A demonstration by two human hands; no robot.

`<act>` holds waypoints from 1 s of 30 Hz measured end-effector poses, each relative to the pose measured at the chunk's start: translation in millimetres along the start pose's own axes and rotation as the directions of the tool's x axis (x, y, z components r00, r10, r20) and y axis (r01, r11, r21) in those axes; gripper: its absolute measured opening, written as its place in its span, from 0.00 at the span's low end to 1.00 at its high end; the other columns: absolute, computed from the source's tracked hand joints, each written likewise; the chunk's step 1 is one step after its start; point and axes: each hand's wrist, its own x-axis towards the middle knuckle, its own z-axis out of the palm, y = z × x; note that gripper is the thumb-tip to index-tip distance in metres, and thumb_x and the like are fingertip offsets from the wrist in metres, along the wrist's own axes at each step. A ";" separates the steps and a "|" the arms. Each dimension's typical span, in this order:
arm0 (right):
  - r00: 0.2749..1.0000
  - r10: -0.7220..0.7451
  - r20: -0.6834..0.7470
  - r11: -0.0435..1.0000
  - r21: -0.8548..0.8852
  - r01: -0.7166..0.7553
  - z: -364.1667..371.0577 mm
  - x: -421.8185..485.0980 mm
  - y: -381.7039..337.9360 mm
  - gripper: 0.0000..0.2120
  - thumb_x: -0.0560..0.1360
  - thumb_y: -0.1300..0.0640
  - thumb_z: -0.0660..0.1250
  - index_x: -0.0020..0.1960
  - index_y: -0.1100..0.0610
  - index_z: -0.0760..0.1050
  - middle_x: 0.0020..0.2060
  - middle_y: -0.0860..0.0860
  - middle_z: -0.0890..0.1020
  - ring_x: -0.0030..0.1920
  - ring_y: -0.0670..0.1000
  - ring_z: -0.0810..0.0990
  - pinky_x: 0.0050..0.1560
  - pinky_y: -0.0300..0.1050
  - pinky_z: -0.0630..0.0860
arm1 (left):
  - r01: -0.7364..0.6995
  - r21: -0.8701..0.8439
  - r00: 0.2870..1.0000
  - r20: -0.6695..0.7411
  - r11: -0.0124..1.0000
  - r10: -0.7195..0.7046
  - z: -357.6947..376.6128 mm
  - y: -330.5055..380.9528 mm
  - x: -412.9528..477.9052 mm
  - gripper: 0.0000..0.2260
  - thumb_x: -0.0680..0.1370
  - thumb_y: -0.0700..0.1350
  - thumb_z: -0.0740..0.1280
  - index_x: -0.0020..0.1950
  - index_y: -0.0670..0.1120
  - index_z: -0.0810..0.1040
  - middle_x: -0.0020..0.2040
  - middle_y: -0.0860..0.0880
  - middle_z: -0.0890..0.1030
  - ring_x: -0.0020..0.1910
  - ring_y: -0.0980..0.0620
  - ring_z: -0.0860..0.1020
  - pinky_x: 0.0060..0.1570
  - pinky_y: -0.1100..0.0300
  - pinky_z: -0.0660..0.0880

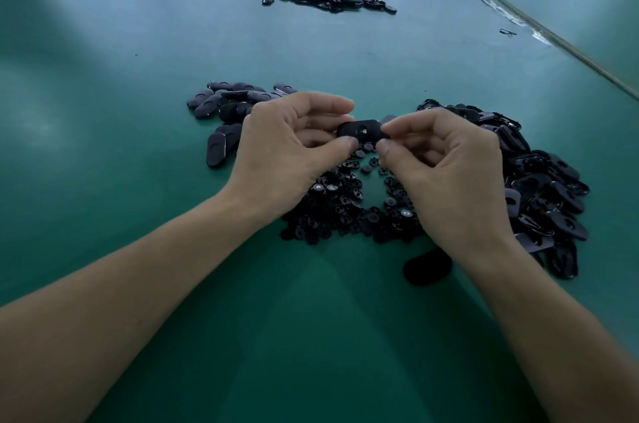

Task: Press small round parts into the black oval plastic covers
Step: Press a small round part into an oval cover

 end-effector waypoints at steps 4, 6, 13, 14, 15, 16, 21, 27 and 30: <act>0.999 0.020 0.032 0.997 0.070 -0.022 0.4 -0.4 -0.5 0.10 0.75 0.63 0.73 0.46 0.48 0.82 0.36 0.45 0.85 0.38 0.46 0.85 0.43 0.41 0.80 | -0.007 0.017 1.000 0.024 1.000 0.006 0.8 0.9 -0.8 0.16 0.71 0.32 0.77 0.50 0.51 0.82 0.41 0.55 0.86 0.43 0.57 0.85 0.46 0.68 0.79; 0.998 0.048 0.041 0.995 0.089 -0.052 1.4 -0.7 -0.1 0.10 0.74 0.63 0.73 0.47 0.48 0.82 0.36 0.45 0.86 0.38 0.46 0.85 0.43 0.43 0.81 | -0.008 0.019 0.999 0.045 1.000 0.007 0.8 1.4 -1.4 0.17 0.71 0.31 0.77 0.50 0.51 0.82 0.40 0.56 0.86 0.42 0.58 0.85 0.46 0.68 0.79; 0.999 0.025 0.041 0.997 0.067 -0.028 3.2 -1.3 -0.4 0.11 0.73 0.63 0.75 0.41 0.47 0.82 0.34 0.43 0.85 0.35 0.42 0.83 0.41 0.36 0.77 | -0.035 0.039 0.996 0.087 0.999 0.032 2.1 5.4 -3.7 0.16 0.71 0.31 0.76 0.49 0.51 0.82 0.44 0.53 0.87 0.43 0.57 0.85 0.45 0.66 0.80; 0.999 0.022 0.039 0.998 0.059 -0.025 3.3 -1.4 -0.4 0.11 0.72 0.62 0.75 0.41 0.46 0.82 0.33 0.42 0.84 0.34 0.41 0.82 0.40 0.34 0.76 | -0.035 0.039 0.995 0.092 0.999 0.032 2.5 5.6 -3.8 0.16 0.71 0.31 0.75 0.49 0.51 0.82 0.44 0.53 0.87 0.43 0.56 0.85 0.45 0.66 0.80; 0.999 0.023 0.034 0.998 0.057 -0.025 3.6 -1.5 -0.2 0.11 0.72 0.62 0.75 0.40 0.46 0.82 0.33 0.41 0.84 0.34 0.40 0.81 0.40 0.33 0.75 | -0.035 0.039 0.995 0.095 0.999 0.031 2.8 5.6 -4.0 0.16 0.72 0.31 0.75 0.49 0.51 0.82 0.43 0.53 0.87 0.43 0.56 0.85 0.45 0.65 0.80; 0.999 0.026 0.029 0.998 0.058 -0.027 3.8 -1.5 0.1 0.11 0.72 0.62 0.76 0.40 0.46 0.82 0.33 0.41 0.84 0.34 0.41 0.81 0.40 0.34 0.75 | -0.034 0.038 0.995 0.096 0.999 0.030 2.8 5.6 -4.1 0.16 0.72 0.31 0.75 0.49 0.51 0.82 0.43 0.53 0.87 0.43 0.56 0.85 0.45 0.65 0.80; 0.999 0.043 0.023 0.998 0.042 -0.044 5.0 -2.2 0.8 0.09 0.72 0.62 0.75 0.41 0.47 0.81 0.35 0.45 0.85 0.38 0.45 0.84 0.44 0.43 0.80 | -0.031 0.025 0.995 0.100 0.999 0.028 2.7 5.1 -3.7 0.15 0.72 0.31 0.75 0.49 0.50 0.82 0.43 0.51 0.87 0.42 0.54 0.86 0.46 0.63 0.81; 0.998 0.056 0.031 0.998 0.016 -0.056 4.3 -2.5 0.7 0.09 0.72 0.62 0.75 0.40 0.49 0.81 0.34 0.46 0.85 0.37 0.48 0.84 0.44 0.49 0.82 | -0.063 0.041 0.992 0.115 0.997 0.058 3.3 5.7 -4.2 0.14 0.72 0.30 0.74 0.49 0.49 0.82 0.44 0.49 0.86 0.42 0.56 0.84 0.46 0.65 0.79; 0.998 0.055 0.039 0.998 0.018 -0.055 5.1 -3.2 1.1 0.11 0.72 0.63 0.74 0.39 0.48 0.81 0.34 0.46 0.85 0.37 0.49 0.85 0.44 0.52 0.82 | -0.077 0.070 0.991 0.110 0.995 0.069 4.9 5.1 -5.7 0.15 0.72 0.30 0.73 0.49 0.49 0.82 0.44 0.48 0.86 0.42 0.56 0.84 0.47 0.64 0.79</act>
